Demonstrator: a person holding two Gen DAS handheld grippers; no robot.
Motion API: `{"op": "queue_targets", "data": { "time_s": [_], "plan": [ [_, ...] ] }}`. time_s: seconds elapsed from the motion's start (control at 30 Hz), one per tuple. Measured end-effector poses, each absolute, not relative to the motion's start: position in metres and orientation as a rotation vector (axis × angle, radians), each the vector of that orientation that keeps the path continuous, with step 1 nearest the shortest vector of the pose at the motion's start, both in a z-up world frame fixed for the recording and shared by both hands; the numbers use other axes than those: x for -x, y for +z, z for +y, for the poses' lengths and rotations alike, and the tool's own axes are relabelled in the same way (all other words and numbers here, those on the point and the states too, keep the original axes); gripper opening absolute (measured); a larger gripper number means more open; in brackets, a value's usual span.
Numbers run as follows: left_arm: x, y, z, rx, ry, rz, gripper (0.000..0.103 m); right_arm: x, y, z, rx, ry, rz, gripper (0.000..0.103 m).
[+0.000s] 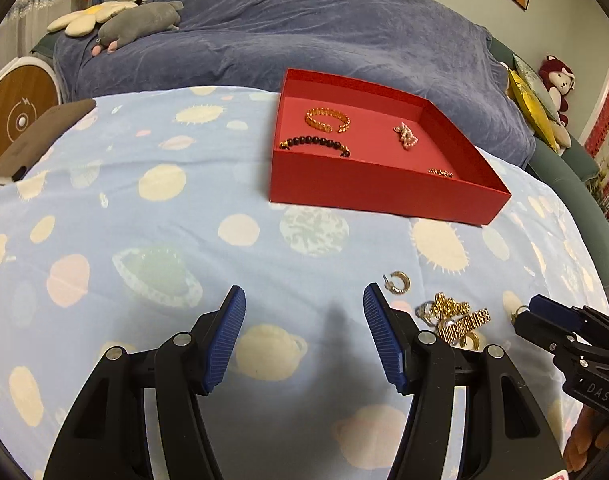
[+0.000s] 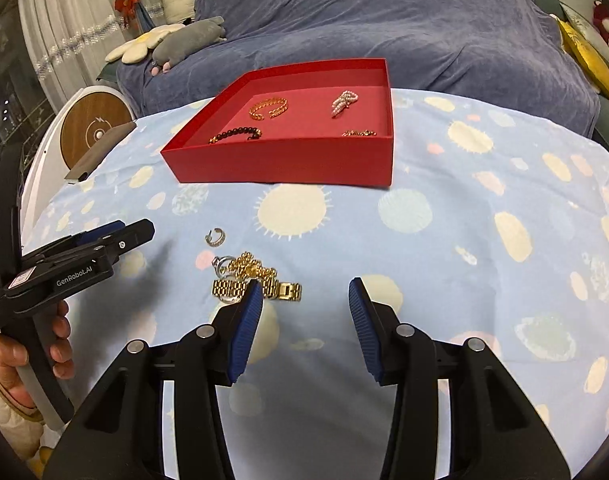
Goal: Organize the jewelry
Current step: 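Move the right tool to the gold link watch and grasp its band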
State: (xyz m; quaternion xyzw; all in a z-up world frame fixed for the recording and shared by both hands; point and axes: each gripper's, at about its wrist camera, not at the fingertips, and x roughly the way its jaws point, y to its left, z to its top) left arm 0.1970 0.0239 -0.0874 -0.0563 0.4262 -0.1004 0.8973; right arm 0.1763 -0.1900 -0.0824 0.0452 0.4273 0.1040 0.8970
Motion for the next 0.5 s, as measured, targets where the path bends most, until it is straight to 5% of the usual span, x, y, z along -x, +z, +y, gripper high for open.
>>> {"op": "queue_targets", "data": {
  "time_s": [0.5],
  "plan": [
    [-0.177,-0.105,0.005,0.066,-0.242,0.887,0.062,-0.205,-0.108,-0.168,-0.098,0.318,0.908,0.043]
  ]
}}
